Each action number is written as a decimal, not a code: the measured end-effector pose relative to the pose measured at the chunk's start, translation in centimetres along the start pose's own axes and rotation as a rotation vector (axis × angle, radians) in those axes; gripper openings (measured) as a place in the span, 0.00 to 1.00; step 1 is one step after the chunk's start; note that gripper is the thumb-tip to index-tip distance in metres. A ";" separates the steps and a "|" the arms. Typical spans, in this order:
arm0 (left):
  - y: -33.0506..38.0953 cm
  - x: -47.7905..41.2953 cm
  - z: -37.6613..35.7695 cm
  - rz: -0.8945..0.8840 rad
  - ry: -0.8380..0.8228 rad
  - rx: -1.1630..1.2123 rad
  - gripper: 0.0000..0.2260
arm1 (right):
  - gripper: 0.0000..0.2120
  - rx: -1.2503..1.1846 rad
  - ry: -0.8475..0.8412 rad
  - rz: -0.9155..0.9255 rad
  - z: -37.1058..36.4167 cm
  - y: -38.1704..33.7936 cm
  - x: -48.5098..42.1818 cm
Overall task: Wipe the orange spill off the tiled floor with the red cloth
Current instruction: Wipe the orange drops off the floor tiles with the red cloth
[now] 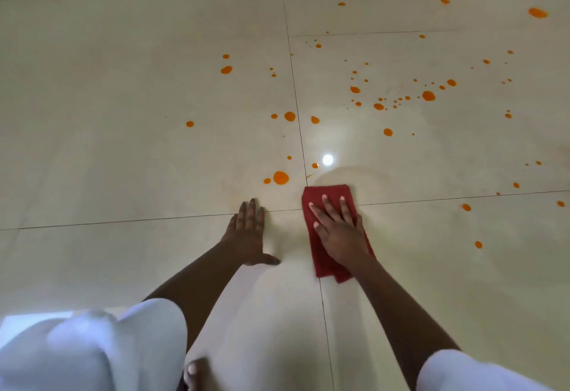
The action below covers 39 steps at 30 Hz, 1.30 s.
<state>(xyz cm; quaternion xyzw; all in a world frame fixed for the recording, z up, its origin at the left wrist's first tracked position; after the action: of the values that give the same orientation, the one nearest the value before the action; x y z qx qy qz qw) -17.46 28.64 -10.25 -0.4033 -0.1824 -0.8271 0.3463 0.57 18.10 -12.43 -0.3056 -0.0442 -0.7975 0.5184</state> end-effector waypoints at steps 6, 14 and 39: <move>-1.1 -0.3 6.2 0.047 -0.136 -0.083 0.46 | 0.29 0.013 -0.270 0.012 3.1 -0.2 -3.7; -4.7 0.9 8.6 -0.148 -0.149 -0.275 0.40 | 0.32 0.035 -0.350 0.012 3.6 -4.7 -3.1; -10.4 -8.1 7.1 -0.292 0.254 0.021 0.64 | 0.25 -0.121 0.305 -0.348 1.9 -7.4 -6.6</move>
<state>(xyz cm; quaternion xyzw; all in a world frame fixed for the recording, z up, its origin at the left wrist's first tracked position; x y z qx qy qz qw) -17.59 43.39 -12.58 -0.2613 -0.2021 -0.9109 0.2471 -3.07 27.58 -12.57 -0.1995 0.0304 -0.9130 0.3545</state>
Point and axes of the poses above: each hand's wrist, its own x-axis away from the middle knuckle, its own z-axis out of the back of the hand, y = z × x, the point moved 2 cm from there along -x, towards the middle knuckle, and after that the axes turned 13 degrees about -y, right-handed, at the moved point
